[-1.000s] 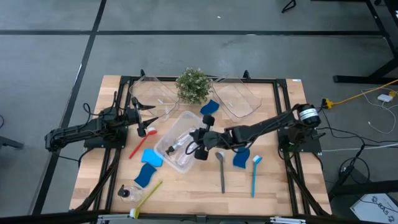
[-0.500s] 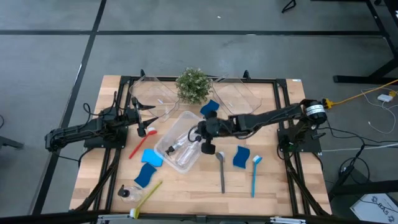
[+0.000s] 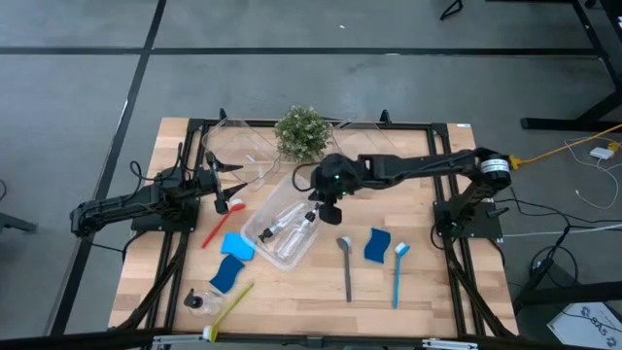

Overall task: Pick & Place Kitchen Sink Supplies
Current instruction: Put the liquid dispenser bottle into the white bin

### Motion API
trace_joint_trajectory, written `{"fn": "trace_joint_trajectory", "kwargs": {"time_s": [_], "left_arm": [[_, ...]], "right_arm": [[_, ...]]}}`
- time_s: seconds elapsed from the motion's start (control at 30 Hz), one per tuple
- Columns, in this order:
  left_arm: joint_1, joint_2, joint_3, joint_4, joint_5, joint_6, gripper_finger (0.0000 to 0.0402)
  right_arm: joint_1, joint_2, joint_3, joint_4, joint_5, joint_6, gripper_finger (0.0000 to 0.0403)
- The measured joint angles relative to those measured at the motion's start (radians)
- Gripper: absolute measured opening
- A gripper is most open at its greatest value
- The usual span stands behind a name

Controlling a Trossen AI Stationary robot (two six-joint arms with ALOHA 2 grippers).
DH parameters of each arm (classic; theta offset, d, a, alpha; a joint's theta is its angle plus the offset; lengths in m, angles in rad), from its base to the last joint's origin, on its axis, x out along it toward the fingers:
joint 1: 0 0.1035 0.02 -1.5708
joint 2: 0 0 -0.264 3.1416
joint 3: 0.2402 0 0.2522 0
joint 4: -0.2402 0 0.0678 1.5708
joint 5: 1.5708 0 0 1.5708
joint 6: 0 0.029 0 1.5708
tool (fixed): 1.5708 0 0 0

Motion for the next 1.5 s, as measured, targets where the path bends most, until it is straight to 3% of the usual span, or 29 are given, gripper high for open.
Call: {"fn": "trace_joint_trajectory", "kwargs": {"time_s": [0.13, 0.37, 0.57, 0.83, 1.03, 1.3, 1.5], "left_arm": [[0.0, 0.0, 0.0, 0.0, 0.0, 0.0, 0.0251], [0.0, 0.0, 0.0, 0.0, 0.0, 0.0, 0.0251], [0.0, 0.0, 0.0, 0.0, 0.0, 0.0, 0.0251], [0.0, 0.0, 0.0, 0.0, 0.0, 0.0, 0.0251], [0.0, 0.0, 0.0, 0.0, 0.0, 0.0, 0.0251], [0.0, 0.0, 0.0, 0.0, 0.0, 0.0, 0.0251], [0.0, 0.0, 0.0, 0.0, 0.0, 0.0, 0.0251]], "right_arm": [[0.0, 0.036, 0.002, 0.003, -0.106, -0.001, 0.0002], [0.008, 0.017, 0.001, -0.023, -0.063, -0.032, 0.0002], [0.01, -0.097, 0.064, -0.141, -0.058, -0.101, 0.0004], [0.009, -0.292, 0.049, -0.185, -0.057, -0.122, 0.0006], [0.009, -0.407, -0.081, -0.132, -0.054, -0.08, 0.0002], [0.009, -0.561, -0.365, 0.112, 0.014, -0.01, 0.0007], [0.009, -0.631, -0.569, 0.347, 0.071, -0.064, 0.0008]]}}
